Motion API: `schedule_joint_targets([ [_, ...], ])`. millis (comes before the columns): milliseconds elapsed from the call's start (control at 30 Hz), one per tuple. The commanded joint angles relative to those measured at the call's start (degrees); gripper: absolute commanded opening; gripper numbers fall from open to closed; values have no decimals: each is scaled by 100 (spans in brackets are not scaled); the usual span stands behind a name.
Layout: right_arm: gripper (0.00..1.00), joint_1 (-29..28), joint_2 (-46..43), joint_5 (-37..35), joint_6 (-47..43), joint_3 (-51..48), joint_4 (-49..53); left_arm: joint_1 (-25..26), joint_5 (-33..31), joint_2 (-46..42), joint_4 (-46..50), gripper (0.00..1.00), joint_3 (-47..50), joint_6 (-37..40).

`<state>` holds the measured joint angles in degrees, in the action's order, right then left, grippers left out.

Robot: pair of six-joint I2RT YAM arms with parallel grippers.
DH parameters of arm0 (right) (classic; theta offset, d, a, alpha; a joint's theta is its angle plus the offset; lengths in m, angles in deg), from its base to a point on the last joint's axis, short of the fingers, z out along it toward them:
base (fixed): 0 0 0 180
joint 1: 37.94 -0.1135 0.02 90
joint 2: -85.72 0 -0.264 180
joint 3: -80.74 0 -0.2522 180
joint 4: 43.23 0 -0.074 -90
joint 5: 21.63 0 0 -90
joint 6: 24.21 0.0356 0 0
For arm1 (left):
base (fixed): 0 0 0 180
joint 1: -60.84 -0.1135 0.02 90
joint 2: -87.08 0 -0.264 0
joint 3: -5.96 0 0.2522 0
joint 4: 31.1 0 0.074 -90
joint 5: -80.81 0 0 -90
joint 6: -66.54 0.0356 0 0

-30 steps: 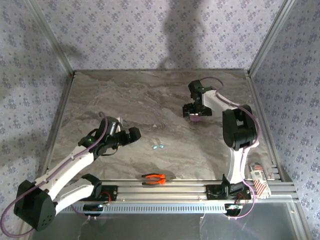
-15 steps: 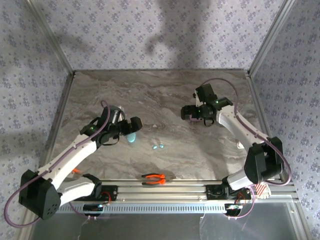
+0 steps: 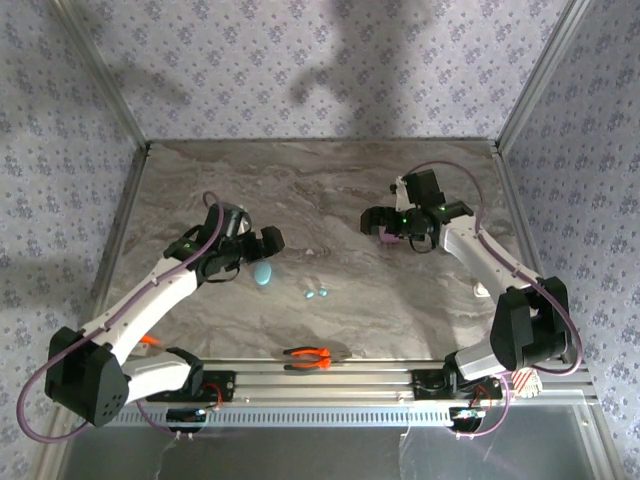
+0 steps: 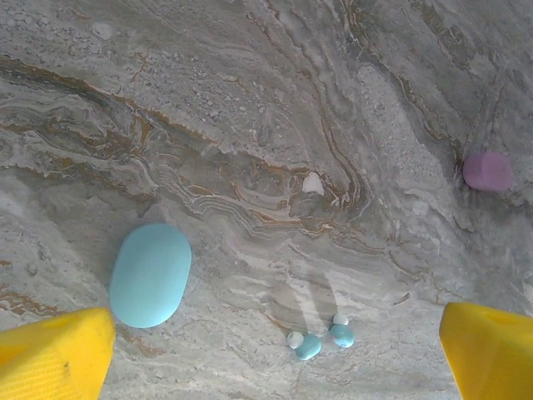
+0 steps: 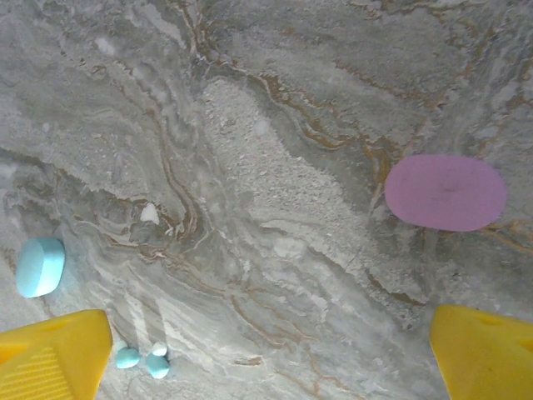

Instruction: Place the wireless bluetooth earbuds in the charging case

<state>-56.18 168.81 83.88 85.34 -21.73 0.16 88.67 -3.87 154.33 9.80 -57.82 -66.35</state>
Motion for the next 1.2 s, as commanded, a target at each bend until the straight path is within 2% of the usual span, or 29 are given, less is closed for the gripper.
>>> schedule_joint_targets([
  [0, 100, -41, -134, 272, 95, -33, -155, -59, 80, 111, 160, 100, -166, 123],
  [233, 100, -470, -87, 280, -35, -66, -228, -219, 312, 423, 57, 100, -121, 263],
  [467, 100, -1181, -45, -265, -373, 35, 191, -439, 720, 848, 26, 100, -127, 477],
  [633, 100, -1566, -327, -542, -101, -443, 48, -636, 795, 987, 190, 100, 0, 647],
  [800, 100, -1674, -508, -557, 135, -751, 80, -657, 775, 1271, 375, 100, 20, 930],
  [967, 100, -1610, -926, -576, 95, -1032, -3, -657, 1073, 1738, 423, 99, -93, 1143],
  [1167, 100, -1565, -1084, -932, 374, -1109, -157, -564, 1176, 2045, 277, 98, -87, 1170],
])
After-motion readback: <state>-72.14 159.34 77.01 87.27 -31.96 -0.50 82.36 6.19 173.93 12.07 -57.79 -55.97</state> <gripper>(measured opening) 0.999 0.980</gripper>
